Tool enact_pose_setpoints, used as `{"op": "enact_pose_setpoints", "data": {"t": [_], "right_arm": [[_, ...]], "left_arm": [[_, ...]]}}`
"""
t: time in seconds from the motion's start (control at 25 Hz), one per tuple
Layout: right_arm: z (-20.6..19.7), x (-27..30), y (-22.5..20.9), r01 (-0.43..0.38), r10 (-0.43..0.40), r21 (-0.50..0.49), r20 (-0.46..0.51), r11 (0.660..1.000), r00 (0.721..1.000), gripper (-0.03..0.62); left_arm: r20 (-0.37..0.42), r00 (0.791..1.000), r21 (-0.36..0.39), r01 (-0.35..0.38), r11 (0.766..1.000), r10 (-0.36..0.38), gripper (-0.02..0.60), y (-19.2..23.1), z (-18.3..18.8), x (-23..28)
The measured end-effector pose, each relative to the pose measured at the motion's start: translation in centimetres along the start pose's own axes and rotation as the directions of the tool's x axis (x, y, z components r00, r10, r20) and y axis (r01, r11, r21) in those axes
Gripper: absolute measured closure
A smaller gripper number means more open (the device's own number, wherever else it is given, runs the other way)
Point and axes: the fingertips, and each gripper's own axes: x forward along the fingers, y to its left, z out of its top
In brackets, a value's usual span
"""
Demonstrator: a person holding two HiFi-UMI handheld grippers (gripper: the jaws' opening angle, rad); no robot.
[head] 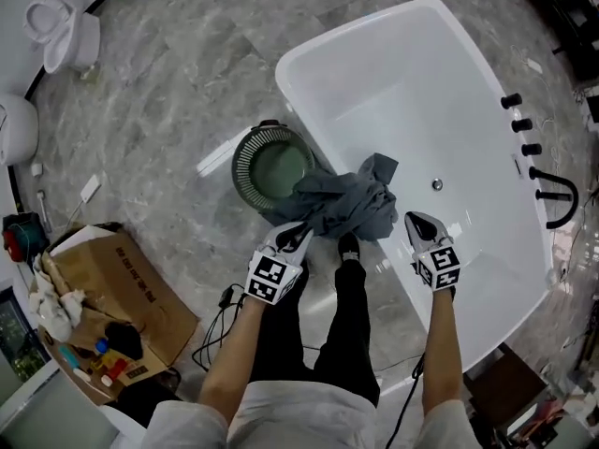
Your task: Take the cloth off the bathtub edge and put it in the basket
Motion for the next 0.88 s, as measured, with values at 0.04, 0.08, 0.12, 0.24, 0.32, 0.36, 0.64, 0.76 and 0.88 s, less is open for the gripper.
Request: {"op": "enact_pose_setpoints", "data": {"t": [0.04, 0.08, 0.12, 0.24, 0.32, 0.36, 0.64, 0.76, 0.88], "right_arm": [[-1.6, 1.1, -0.8, 0.005, -0.009, -0.074, -0.056, 0.997, 0.998, 0.591], [-3.2, 1.9, -1.1, -0.026, 0.013, -0.124, -0.104, 0.992, 0.995, 0.591], [-4.6, 2.6, -1.0, -0.082, 0.061, -0.149, -0.141, 0.985, 0.988, 0.591], [-6.6, 4.3, -0.4, -0.276, 0.249, -0.147, -0.181, 0.95, 0.952, 0.587], [-7.1, 5.3, -0.2, -0.394, 0.376, -0.097, -0.163, 0.914, 0.912, 0.508], [-7.5, 5.6, -0.1, -0.452, 0.438, -0.071, -0.156, 0.889, 0.885, 0.451], [-11.2, 8.6, 0.5, -0.697, 0.694, 0.061, -0.191, 0.714, 0.694, 0.133], [-10.5, 10.8, 0.7, -0.715, 0.734, 0.177, -0.074, 0.676, 0.676, 0.101], [-10.3, 12.6, 1.4, -0.733, 0.762, 0.258, -0.015, 0.629, 0.648, 0.072]], "left_arm": [[0.0, 1.0, 0.006, 0.003, 1.0, -0.003, 0.466, 0.0, -0.8, 1.2], [-0.003, 1.0, 0.004, 0.006, 1.0, -0.006, 0.437, -0.2, -1.6, 2.1], [-0.008, 1.0, -0.005, 0.011, 1.0, -0.011, 0.417, -0.5, -2.4, 2.8], [-0.008, 0.998, -0.004, 0.055, 0.998, -0.055, 0.345, -1.8, -4.3, 5.2], [-0.027, 0.996, 0.021, 0.082, 0.996, -0.081, 0.287, -2.6, -5.7, 7.5], [-0.047, 0.996, 0.035, 0.084, 0.996, -0.082, 0.253, -2.9, -6.5, 8.7], [-0.262, 0.959, 0.175, 0.159, 0.972, -0.109, 0.121, -3.6, -13.7, 16.1], [-0.298, 0.947, 0.19, 0.182, 0.965, -0.121, 0.1, -3.3, -15.5, 18.0], [-0.302, 0.946, 0.192, 0.18, 0.965, -0.117, 0.095, -3.0, -15.7, 19.9]]}}
